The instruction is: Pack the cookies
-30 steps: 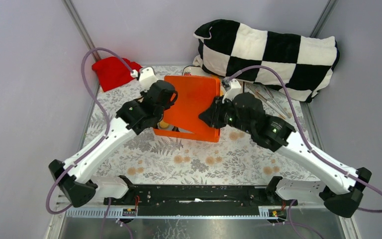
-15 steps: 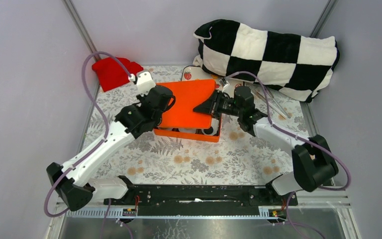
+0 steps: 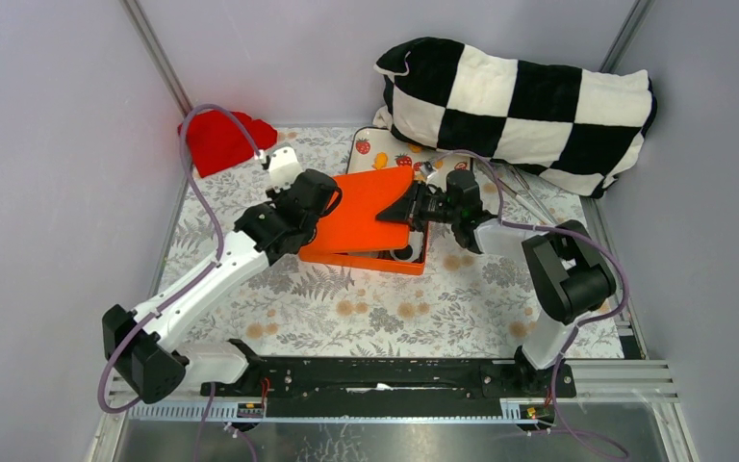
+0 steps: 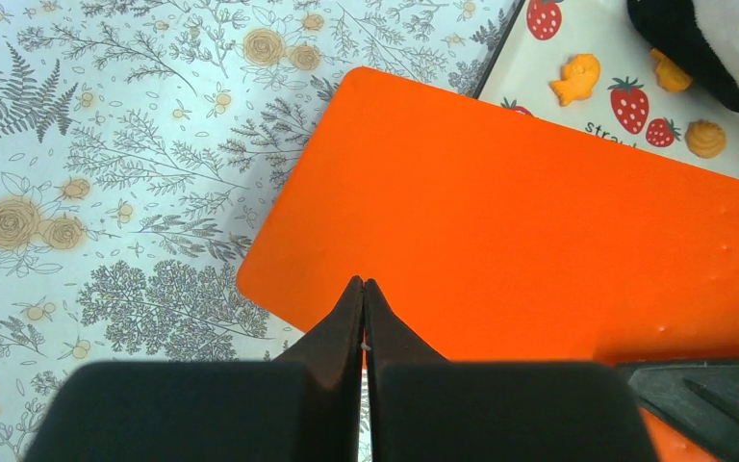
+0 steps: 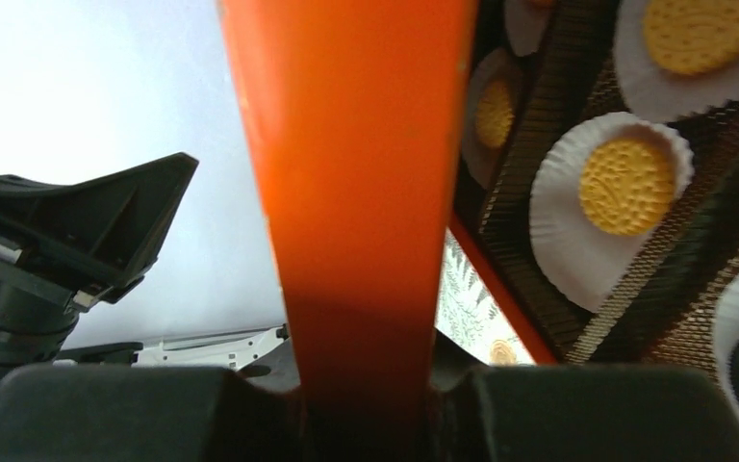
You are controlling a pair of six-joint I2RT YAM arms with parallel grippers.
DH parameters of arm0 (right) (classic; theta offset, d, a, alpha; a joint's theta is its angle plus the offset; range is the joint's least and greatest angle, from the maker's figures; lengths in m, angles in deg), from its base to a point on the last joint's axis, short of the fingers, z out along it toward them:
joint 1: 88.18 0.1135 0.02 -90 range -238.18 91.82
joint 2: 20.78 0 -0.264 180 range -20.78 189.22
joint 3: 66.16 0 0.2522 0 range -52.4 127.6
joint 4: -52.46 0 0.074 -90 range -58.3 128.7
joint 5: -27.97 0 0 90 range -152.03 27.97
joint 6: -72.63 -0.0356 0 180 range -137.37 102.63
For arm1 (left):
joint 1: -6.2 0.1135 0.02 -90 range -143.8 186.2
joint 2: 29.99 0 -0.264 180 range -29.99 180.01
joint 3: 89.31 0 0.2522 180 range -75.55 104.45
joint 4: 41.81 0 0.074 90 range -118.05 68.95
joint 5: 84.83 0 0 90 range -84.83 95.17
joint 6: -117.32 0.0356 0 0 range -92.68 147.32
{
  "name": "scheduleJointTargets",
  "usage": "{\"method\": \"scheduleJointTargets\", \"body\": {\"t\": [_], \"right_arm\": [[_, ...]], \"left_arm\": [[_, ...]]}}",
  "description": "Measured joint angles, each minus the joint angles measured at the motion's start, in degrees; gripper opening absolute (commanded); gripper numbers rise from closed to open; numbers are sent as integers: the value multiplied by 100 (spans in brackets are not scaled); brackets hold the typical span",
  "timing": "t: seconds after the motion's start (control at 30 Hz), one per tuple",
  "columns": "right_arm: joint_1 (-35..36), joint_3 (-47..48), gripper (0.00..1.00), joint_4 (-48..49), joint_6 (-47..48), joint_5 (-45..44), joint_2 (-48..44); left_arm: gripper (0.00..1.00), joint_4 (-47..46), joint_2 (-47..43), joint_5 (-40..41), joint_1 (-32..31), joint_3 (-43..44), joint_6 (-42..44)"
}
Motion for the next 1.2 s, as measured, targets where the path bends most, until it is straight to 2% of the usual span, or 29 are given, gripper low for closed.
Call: {"method": "scheduleJointTargets", "body": {"t": [0.57, 0.77, 0.83, 1.03, 1.2], "right_arm": [[-697, -503, 0, 542, 157, 562, 570], [-826, -507, 3, 667, 398, 750, 758], [-894, -507, 7, 660, 551, 826, 807], [-1003, -444, 26, 535, 887, 977, 909], [-1047, -372, 51, 114, 1047, 933, 1027]], "left_arm": [[0, -219, 570, -273, 63, -94, 0], [0, -621, 745, -470, 63, -472, 22], [0, -828, 809, -581, 63, -706, 35], [0, -1467, 1110, -1014, 63, -1456, 37], [0, -2079, 1309, -1285, 79, -1703, 22]]}}
